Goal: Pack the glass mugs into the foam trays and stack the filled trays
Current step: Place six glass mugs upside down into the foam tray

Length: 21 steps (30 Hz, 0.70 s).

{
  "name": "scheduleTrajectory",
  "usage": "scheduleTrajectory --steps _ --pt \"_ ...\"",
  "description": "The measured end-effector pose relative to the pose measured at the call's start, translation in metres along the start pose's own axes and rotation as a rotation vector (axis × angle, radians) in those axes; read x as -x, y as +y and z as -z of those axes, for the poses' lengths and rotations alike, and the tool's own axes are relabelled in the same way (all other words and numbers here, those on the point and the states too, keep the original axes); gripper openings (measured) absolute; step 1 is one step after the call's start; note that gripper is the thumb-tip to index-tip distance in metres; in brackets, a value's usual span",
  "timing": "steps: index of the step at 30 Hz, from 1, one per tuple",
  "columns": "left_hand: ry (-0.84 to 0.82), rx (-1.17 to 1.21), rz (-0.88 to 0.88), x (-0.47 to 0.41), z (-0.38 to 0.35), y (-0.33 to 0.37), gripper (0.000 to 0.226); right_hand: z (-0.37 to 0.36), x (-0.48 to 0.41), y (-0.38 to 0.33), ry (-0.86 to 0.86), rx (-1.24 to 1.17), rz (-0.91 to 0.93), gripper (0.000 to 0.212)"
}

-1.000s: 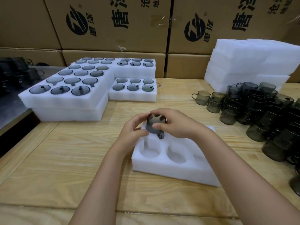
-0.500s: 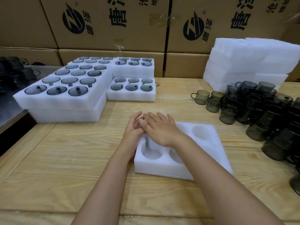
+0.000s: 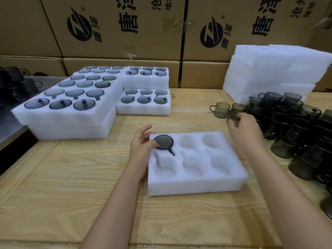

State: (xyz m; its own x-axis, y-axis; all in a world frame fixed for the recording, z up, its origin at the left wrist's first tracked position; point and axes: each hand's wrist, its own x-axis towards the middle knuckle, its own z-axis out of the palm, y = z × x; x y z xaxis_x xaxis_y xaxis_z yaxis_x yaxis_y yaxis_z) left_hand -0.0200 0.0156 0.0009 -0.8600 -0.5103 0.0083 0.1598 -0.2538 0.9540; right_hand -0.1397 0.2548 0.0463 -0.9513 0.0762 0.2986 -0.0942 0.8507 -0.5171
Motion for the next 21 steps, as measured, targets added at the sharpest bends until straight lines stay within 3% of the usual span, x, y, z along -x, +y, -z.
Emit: scheduleTrajectory --steps 2,6,16,21 --pt "0.043 0.014 -0.026 -0.002 0.002 0.001 0.054 0.005 -0.005 0.023 -0.066 0.126 -0.075 0.046" --pt "0.071 0.049 -0.027 -0.006 0.007 0.002 0.050 0.002 -0.002 0.039 -0.097 0.259 -0.042 0.044" --pt "0.033 0.058 -0.009 -0.007 0.010 -0.001 0.043 0.002 0.022 0.035 0.096 0.208 0.005 0.025" --pt "0.023 0.065 -0.015 -0.007 0.011 -0.002 0.041 -0.005 0.043 0.039 0.207 0.157 0.004 0.030"
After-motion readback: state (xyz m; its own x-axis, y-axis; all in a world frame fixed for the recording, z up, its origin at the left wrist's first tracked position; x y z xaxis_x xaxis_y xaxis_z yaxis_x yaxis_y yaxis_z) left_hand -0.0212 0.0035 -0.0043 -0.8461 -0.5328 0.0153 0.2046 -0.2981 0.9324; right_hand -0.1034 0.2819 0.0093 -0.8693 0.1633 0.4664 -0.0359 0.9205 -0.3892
